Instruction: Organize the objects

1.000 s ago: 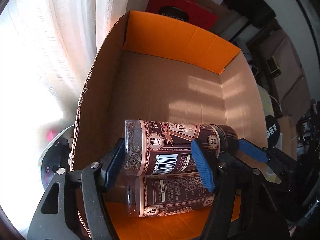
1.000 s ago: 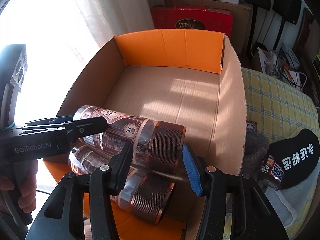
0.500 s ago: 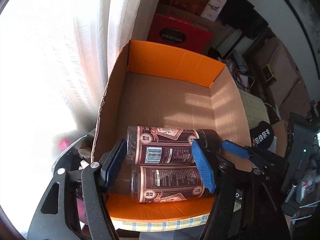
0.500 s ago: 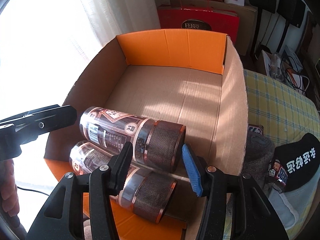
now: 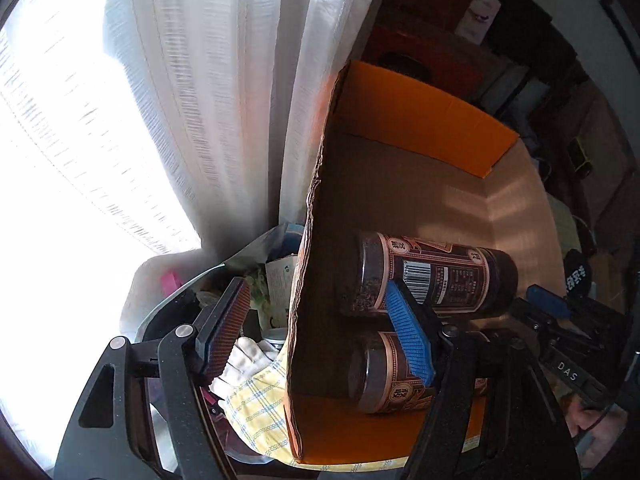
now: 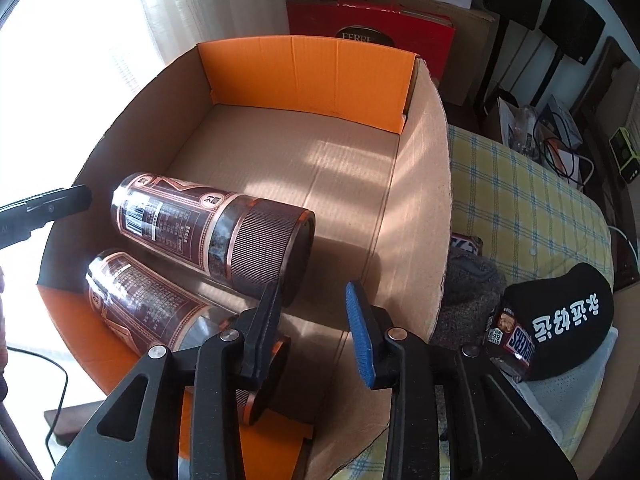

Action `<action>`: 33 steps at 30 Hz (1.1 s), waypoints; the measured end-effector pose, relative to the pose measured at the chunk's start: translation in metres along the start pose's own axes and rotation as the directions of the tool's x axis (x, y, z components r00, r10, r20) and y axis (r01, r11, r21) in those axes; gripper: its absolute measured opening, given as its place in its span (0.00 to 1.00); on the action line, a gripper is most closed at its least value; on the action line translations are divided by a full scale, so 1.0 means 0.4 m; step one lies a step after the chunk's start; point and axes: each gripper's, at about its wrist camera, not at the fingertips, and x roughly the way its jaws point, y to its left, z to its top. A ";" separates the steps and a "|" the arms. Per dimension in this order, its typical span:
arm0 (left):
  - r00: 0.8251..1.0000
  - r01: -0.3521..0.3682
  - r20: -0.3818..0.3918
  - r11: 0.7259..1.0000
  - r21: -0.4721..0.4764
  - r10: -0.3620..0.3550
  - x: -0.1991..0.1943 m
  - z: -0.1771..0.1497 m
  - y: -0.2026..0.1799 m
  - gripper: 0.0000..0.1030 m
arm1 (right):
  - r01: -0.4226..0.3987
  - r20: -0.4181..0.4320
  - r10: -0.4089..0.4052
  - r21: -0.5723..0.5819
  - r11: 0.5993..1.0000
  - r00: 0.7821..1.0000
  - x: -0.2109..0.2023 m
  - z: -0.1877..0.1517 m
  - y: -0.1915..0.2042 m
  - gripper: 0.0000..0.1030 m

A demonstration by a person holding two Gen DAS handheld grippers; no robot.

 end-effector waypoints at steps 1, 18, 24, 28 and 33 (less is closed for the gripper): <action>1.000 0.014 -0.017 1.000 0.000 -0.014 0.011 -0.004 -0.003 0.58 | 0.000 -0.004 0.000 0.003 1.000 1.000 0.001 -0.001 -0.007 0.26; 0.999 0.007 -0.047 0.998 0.065 -0.004 0.051 -0.028 -0.074 0.42 | -0.157 -0.002 0.158 0.108 0.982 0.987 -0.020 0.024 -0.003 0.38; 0.993 0.098 -0.064 0.995 -0.009 -0.099 0.046 -0.020 -0.035 0.42 | -0.177 0.001 0.178 0.090 0.980 0.984 -0.006 0.035 0.050 0.41; 0.993 0.100 -0.064 0.995 -0.010 -0.100 0.040 -0.034 -0.040 0.42 | -0.148 0.017 0.148 0.045 0.988 0.989 -0.002 0.036 0.089 0.43; 0.992 0.109 -0.068 0.994 -0.012 -0.110 0.044 -0.041 -0.039 0.42 | -0.149 0.019 0.149 0.053 0.987 0.989 -0.038 0.024 0.062 0.42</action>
